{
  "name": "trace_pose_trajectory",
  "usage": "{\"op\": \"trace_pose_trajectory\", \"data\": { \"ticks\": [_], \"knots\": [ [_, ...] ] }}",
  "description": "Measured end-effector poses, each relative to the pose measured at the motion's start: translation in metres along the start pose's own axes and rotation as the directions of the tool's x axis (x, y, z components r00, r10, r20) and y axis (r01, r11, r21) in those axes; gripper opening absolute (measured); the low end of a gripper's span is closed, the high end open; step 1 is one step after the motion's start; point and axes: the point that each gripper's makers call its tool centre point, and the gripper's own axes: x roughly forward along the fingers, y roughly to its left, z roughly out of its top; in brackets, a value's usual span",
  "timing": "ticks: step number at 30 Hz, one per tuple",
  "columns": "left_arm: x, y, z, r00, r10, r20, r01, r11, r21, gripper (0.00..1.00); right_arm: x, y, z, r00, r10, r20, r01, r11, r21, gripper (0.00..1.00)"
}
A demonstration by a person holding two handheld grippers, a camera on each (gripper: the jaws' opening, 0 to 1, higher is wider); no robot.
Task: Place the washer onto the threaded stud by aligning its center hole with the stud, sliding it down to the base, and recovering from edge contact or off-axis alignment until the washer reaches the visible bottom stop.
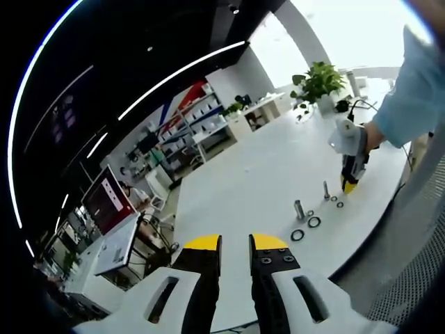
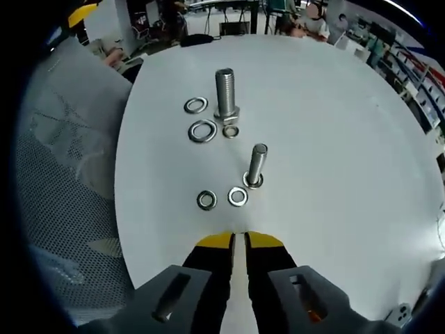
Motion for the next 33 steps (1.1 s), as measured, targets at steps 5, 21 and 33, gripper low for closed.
{"op": "trace_pose_trajectory", "data": {
  "ticks": [5,21,33],
  "knots": [
    [0.0,0.0,0.0,1.0,0.0,-0.001,0.0,1.0,0.0,0.13,-0.001,0.002,0.016,0.999,0.01,0.041,-0.01,1.0,0.013,0.16],
    [0.0,0.002,-0.002,1.0,0.005,-0.005,-0.005,1.0,-0.005,0.13,0.01,0.036,0.026,0.994,0.102,0.037,-0.1,0.994,-0.05,0.19],
    [0.0,0.001,-0.002,1.0,0.004,-0.004,-0.004,1.0,-0.005,0.13,0.01,0.038,0.025,0.997,0.071,0.023,-0.067,0.986,-0.152,0.15]
  ]
}}
